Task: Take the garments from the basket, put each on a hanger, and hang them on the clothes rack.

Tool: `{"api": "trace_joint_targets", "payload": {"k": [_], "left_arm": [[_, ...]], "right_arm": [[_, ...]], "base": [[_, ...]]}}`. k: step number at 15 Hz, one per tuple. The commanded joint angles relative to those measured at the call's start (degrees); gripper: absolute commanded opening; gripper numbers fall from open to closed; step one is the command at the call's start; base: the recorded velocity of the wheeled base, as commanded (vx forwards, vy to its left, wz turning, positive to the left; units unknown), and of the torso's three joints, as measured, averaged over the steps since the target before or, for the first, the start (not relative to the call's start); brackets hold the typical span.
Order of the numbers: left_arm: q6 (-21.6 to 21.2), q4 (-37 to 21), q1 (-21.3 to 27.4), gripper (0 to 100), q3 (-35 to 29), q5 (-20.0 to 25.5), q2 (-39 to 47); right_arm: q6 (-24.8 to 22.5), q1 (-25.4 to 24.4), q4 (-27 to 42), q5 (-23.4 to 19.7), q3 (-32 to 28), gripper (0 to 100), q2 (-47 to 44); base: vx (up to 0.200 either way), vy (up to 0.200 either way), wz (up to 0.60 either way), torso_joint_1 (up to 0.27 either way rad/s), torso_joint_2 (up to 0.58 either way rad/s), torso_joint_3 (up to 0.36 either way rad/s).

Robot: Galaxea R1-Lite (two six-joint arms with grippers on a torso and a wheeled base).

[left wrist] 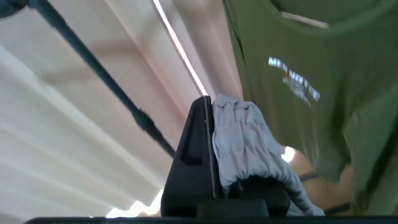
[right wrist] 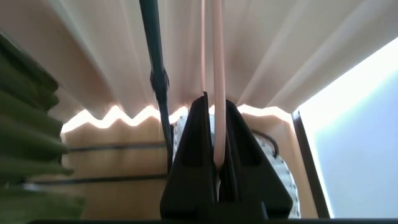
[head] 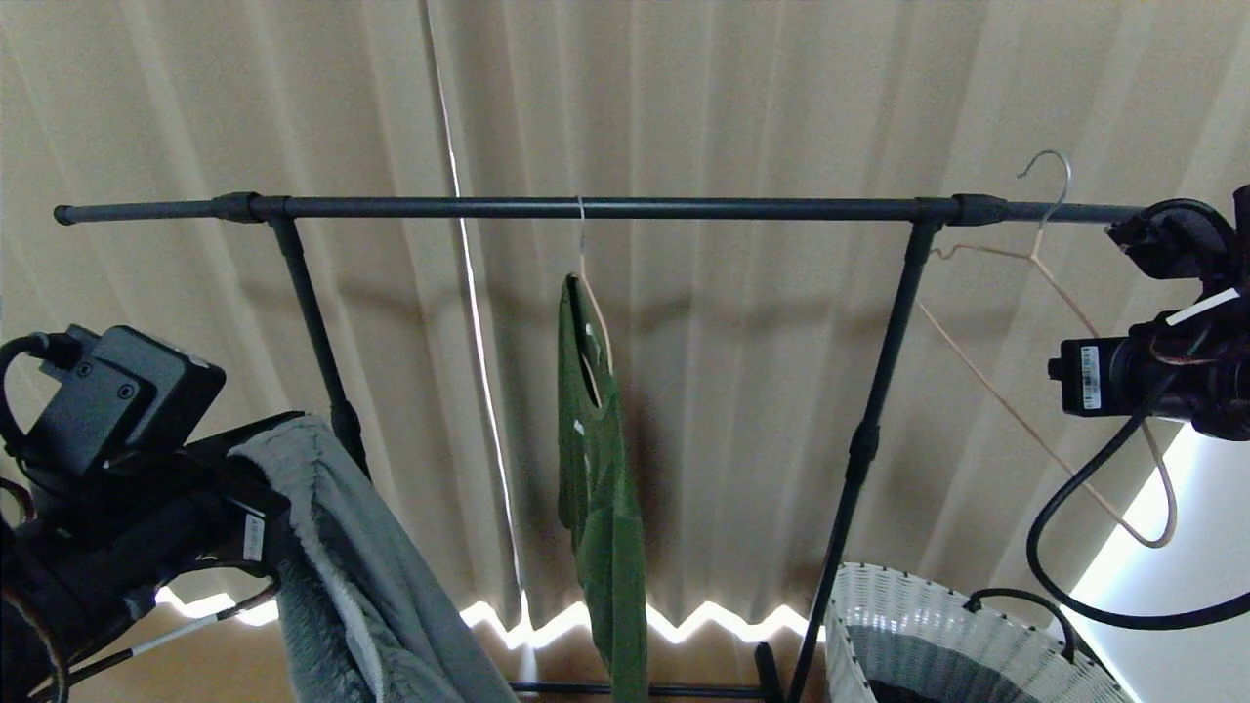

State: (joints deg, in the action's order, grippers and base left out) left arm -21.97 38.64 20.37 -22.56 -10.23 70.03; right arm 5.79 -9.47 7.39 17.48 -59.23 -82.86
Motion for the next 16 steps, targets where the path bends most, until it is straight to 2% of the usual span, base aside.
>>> {"api": "trace_joint_targets", "payload": {"k": [1,8,11,13,14,15,16], "left_arm": [[-0.01,0.03,0.02,0,-0.02,0.03,0.01],[-0.01,0.03,-0.16,0,0.06,-0.06,-0.25],[0.52,0.03,-0.07,0,0.42,-0.06,-0.95],[-0.01,-0.06,-0.07,0,0.15,0.03,-0.69],[-1.32,-0.15,0.02,0,-0.29,0.03,-0.69],[-4.05,-0.24,-0.07,0,-1.25,-0.32,0.19],[-4.58,-0.24,-0.16,0,-1.87,-0.41,0.72]], "right_arm": [[-0.34,-0.02,0.0,0.01,0.61,0,1.91],[-1.04,-0.02,-0.27,-0.43,2.81,0,3.41],[-0.96,-0.55,-0.36,-1.13,5.53,0,6.13],[-0.96,-1.87,-0.44,-4.65,7.47,0,7.8],[-0.96,-2.92,-1.67,-7.29,8.52,0,8.59],[-0.96,-4.15,-4.93,-8.6,9.58,0,8.94],[-1.04,-4.68,-6.16,-8.87,9.84,0,8.86]], "base": [[-0.2,0.0,0.0,-0.007,0.0,0.002],[-0.2,0.0,0.0,-0.002,0.0,0.003],[0.0,0.0,0.0,0.0,0.0,0.0],[0.0,0.0,0.0,0.0,0.0,0.0],[0.0,0.0,0.0,0.0,0.0,0.0],[0.0,0.0,0.0,0.0,0.0,0.0],[0.0,0.0,0.0,0.0,0.0,0.0]]}}
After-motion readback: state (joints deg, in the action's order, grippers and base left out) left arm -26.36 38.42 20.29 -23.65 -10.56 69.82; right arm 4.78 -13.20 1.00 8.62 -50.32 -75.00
